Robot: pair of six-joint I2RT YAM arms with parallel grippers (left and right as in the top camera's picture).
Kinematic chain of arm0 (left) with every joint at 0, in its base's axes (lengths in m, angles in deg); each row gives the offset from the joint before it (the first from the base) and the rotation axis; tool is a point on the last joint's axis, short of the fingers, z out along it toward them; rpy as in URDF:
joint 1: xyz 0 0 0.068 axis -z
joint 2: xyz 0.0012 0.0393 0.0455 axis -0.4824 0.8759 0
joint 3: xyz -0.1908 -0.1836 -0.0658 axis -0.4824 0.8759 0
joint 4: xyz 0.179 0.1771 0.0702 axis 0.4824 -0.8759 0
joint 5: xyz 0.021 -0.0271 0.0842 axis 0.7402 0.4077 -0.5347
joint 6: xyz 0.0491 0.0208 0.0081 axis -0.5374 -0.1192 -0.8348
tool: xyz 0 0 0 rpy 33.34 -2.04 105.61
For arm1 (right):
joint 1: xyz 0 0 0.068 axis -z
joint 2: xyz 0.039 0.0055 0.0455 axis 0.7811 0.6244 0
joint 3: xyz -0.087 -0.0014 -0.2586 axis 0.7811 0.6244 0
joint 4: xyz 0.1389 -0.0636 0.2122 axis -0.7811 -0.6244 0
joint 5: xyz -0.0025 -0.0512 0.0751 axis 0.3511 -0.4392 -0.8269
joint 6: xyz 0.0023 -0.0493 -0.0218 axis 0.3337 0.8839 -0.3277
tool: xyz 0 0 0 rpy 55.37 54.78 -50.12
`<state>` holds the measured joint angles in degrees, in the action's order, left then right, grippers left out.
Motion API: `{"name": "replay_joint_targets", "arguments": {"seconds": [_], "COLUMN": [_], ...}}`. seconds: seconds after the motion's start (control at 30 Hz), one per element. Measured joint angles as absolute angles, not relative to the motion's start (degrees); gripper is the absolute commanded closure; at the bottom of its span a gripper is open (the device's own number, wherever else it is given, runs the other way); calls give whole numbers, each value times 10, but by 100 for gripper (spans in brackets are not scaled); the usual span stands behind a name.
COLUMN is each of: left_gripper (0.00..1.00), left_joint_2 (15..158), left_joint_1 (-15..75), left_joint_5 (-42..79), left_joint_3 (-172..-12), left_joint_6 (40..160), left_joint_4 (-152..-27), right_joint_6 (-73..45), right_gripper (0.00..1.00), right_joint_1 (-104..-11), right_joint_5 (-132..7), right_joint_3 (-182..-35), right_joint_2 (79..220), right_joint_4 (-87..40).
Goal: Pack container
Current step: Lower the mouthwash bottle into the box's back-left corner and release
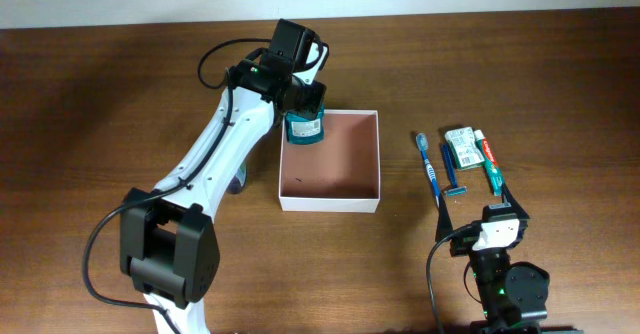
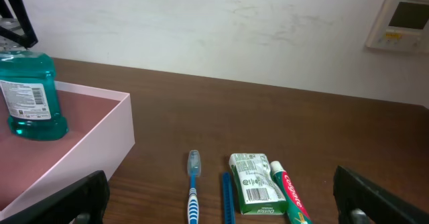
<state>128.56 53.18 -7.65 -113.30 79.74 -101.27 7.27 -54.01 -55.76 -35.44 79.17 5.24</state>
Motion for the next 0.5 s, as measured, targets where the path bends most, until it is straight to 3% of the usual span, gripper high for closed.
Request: {"name": "replay_joint_targets", "arguments": {"seconds": [0.07, 0.5], "left_gripper": [36, 34], "left_joint_2": [1286, 1279], "left_joint_1": [532, 532], "left_joint_5": [-76, -76], "left_joint_3": [-1130, -1129], "left_joint_6": [798, 802], "left_joint_4": [-1013, -1013], "right_joint_6": [72, 73], "right_gripper": [2, 2], "right_joint_1": [-540, -540], "right_joint_5": [-558, -558], "right_joint_3": [-354, -354], "right_joint_2": [792, 792], "right_joint_4": [52, 52]}}
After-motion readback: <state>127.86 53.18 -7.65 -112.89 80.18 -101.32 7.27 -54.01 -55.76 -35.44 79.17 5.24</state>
